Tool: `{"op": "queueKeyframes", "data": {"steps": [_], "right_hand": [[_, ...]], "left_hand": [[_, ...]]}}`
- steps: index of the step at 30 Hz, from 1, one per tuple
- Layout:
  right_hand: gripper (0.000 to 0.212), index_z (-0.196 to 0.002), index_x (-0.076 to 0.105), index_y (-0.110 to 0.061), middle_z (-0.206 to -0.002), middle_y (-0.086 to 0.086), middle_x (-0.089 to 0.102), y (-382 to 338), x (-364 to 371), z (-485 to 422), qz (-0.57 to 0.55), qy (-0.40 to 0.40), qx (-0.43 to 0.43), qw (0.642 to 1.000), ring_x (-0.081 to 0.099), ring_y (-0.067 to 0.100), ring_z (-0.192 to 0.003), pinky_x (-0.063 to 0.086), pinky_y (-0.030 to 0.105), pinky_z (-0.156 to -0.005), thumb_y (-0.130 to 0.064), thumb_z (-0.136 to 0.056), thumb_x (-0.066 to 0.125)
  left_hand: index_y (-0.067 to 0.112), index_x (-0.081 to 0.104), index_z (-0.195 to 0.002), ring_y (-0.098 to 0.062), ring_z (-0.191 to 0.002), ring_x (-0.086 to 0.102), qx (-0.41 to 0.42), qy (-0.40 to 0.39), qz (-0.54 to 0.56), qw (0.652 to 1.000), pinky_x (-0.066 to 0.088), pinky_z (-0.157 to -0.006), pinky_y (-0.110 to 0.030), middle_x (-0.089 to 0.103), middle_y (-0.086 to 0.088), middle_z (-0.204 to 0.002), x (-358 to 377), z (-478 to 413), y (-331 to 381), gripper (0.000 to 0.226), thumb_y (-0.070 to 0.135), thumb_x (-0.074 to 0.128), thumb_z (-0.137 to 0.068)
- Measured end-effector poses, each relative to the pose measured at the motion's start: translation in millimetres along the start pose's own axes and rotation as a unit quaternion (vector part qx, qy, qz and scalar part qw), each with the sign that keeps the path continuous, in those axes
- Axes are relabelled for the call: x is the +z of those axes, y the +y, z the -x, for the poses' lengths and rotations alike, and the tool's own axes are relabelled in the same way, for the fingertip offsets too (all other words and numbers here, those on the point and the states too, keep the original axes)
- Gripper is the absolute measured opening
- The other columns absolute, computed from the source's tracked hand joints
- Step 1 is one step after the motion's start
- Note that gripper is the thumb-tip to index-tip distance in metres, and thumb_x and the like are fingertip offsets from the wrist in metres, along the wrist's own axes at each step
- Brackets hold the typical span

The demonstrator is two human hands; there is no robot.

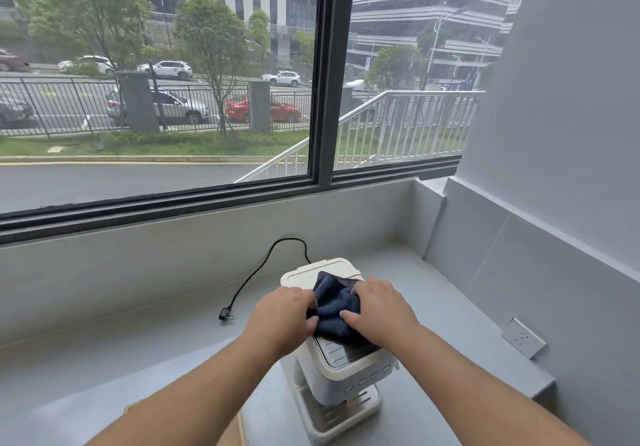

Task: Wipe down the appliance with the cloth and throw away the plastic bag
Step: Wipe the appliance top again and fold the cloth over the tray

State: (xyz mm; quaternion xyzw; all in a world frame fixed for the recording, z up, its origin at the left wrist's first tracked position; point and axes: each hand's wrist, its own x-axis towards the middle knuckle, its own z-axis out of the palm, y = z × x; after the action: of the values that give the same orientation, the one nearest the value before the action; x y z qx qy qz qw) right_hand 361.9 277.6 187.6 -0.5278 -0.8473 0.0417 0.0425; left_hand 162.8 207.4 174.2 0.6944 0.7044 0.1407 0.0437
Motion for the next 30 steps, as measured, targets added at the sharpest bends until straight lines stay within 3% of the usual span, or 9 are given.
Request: {"op": "queueKeyframes", "data": {"steps": [5,11,15,18,20,22,24,27,30], "right_hand": [[0.041,-0.110,0.055,-0.025,-0.114,0.001,0.057,-7,-4,3,-0.008,0.008,0.015,1.000,0.052,0.026,-0.111,0.047,0.040,-0.091,-0.057,-0.085,0.062],[0.043,-0.117,0.048,-0.024,-0.117,-0.001,0.053,-4,-13,9,-0.009,0.023,0.019,0.999,0.049,0.026,-0.112,0.046,0.040,-0.092,-0.048,-0.085,0.061],[0.072,-0.149,0.033,-0.025,-0.148,-0.001,0.041,2,-27,5,-0.043,0.091,-0.026,0.995,0.036,0.026,-0.135,0.036,0.040,-0.113,-0.038,-0.084,0.062],[0.079,-0.156,0.023,-0.032,-0.161,0.001,0.026,7,-41,-4,-0.035,0.106,-0.045,0.993,0.015,0.029,-0.152,0.018,0.044,-0.125,-0.029,-0.086,0.059],[0.064,-0.147,0.042,-0.030,-0.154,0.001,0.038,11,-53,-14,-0.024,0.091,-0.059,0.994,0.017,0.031,-0.153,0.016,0.046,-0.126,-0.024,-0.085,0.058],[0.037,-0.120,0.062,-0.025,-0.129,0.000,0.058,15,-66,-23,-0.015,0.084,-0.075,0.994,0.039,0.029,-0.138,0.029,0.043,-0.119,-0.023,-0.083,0.058],[0.021,-0.099,0.064,-0.024,-0.102,-0.003,0.061,19,-78,-31,-0.027,0.091,-0.087,0.992,0.051,0.024,-0.110,0.042,0.038,-0.100,-0.026,-0.079,0.058],[0.017,-0.090,0.060,-0.025,-0.090,-0.006,0.060,23,-95,-43,-0.087,0.106,-0.121,0.983,0.053,0.022,-0.093,0.047,0.037,-0.085,-0.029,-0.075,0.056],[0.016,-0.088,0.058,-0.026,-0.089,-0.005,0.060,24,-110,-57,-0.133,0.134,-0.151,0.970,0.052,0.022,-0.089,0.048,0.039,-0.084,-0.030,-0.072,0.056]], "left_hand": [[0.041,0.052,-0.122,-0.018,-0.100,0.062,-0.014,-0.006,0.108,0.994,0.054,-0.082,-0.035,0.065,0.015,-0.105,-3,-6,0,0.040,0.030,0.060,-0.084],[0.043,0.050,-0.125,-0.012,-0.084,0.055,0.032,0.007,0.183,0.983,0.042,-0.066,-0.029,0.056,0.023,-0.085,-16,-18,13,0.055,0.013,0.050,-0.078],[0.046,0.047,-0.130,-0.015,-0.093,0.061,0.062,0.027,0.169,0.983,0.050,-0.077,-0.033,0.058,0.022,-0.093,-32,-28,27,0.061,0.011,0.051,-0.081],[0.045,0.047,-0.132,-0.014,-0.089,0.061,0.088,0.031,0.161,0.982,0.051,-0.075,-0.033,0.061,0.018,-0.099,-45,-36,37,0.059,0.011,0.052,-0.085],[0.045,0.048,-0.131,-0.011,-0.084,0.059,0.102,0.044,0.157,0.981,0.048,-0.073,-0.029,0.062,0.016,-0.098,-51,-43,41,0.058,0.010,0.053,-0.085],[0.046,0.046,-0.132,-0.006,-0.081,0.059,0.093,0.047,0.162,0.981,0.048,-0.073,-0.026,0.061,0.017,-0.098,-55,-48,43,0.057,0.015,0.056,-0.085],[0.048,0.042,-0.135,-0.003,-0.080,0.062,0.058,0.034,0.185,0.981,0.052,-0.073,-0.027,0.061,0.018,-0.096,-59,-51,44,0.058,0.024,0.059,-0.084],[0.049,0.041,-0.132,-0.002,-0.079,0.066,-0.014,0.000,0.232,0.973,0.057,-0.073,-0.030,0.065,0.018,-0.094,-61,-55,41,0.060,0.042,0.065,-0.078],[0.040,0.062,-0.097,-0.008,-0.077,0.066,-0.067,-0.014,0.215,0.974,0.058,-0.074,-0.035,0.070,0.013,-0.084,-65,-59,35,0.022,0.048,0.069,-0.077]]}}
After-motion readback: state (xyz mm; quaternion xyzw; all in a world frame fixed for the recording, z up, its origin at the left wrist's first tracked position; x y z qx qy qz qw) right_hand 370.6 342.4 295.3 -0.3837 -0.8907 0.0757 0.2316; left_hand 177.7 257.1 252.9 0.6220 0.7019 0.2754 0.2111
